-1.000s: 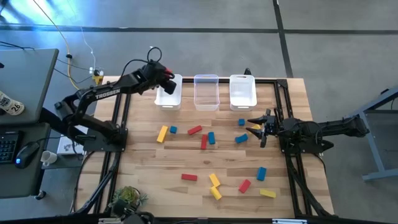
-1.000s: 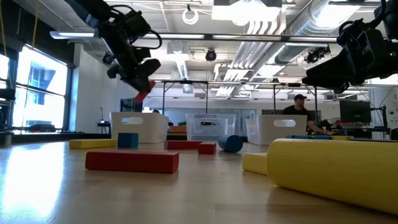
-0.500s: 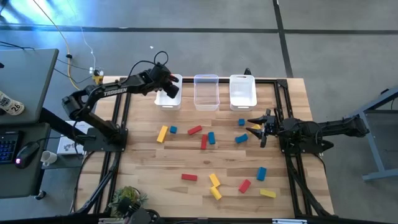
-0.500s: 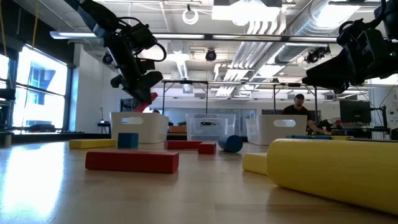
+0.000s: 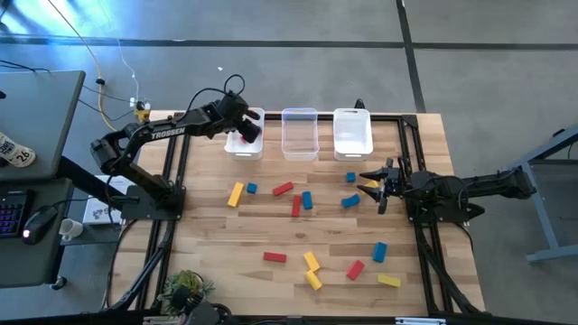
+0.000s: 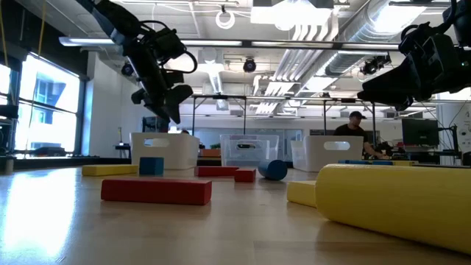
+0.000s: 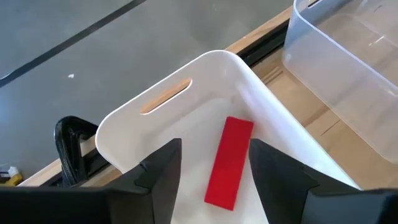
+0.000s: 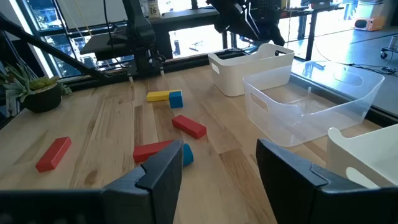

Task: Sort & place blocks by color
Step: Put the blue block into the right white bin

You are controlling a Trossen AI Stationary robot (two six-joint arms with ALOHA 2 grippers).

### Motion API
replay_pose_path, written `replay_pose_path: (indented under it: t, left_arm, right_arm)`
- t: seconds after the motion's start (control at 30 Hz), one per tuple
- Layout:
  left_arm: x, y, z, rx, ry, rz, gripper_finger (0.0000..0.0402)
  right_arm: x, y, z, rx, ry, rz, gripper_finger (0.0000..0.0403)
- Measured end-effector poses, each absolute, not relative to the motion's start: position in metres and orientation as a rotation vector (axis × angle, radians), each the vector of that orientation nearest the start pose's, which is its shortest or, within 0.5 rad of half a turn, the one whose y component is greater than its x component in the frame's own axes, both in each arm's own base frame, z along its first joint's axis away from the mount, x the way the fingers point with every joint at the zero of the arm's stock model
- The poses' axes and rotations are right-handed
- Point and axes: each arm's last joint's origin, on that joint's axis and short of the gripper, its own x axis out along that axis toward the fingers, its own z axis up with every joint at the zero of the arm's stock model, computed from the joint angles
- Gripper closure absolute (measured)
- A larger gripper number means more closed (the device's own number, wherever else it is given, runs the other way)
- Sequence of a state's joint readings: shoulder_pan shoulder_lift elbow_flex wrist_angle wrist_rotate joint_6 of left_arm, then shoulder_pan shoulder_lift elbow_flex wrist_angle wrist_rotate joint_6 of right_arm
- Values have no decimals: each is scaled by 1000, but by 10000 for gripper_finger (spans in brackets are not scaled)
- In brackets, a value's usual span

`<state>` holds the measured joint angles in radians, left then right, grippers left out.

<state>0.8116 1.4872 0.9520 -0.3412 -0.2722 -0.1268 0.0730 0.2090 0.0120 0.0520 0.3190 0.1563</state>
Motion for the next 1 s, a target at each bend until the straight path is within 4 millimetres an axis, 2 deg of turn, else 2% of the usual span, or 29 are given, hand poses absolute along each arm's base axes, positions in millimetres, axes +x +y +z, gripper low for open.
replay_pose_path:
  t: [0.23,0.5,0.57,0.73,0.9,1.0]
  left_arm:
    - [201,222,222,-352,818,1063,221]
    - [196,212,244,-393,716,940,226]
    - [193,207,250,-402,704,907,226]
    - [184,194,263,-419,704,855,225]
    - [176,180,271,-431,731,827,224]
    - [177,169,275,-449,727,809,225]
  right_arm:
    - [108,-1,155,127,123,-257,210]
    - [108,-1,156,128,120,-264,210]
    - [108,-2,156,134,113,-267,210]
    - [109,-1,160,285,60,-263,210]
    - [109,-1,162,297,35,-259,210]
    - [109,-1,170,314,-43,-246,210]
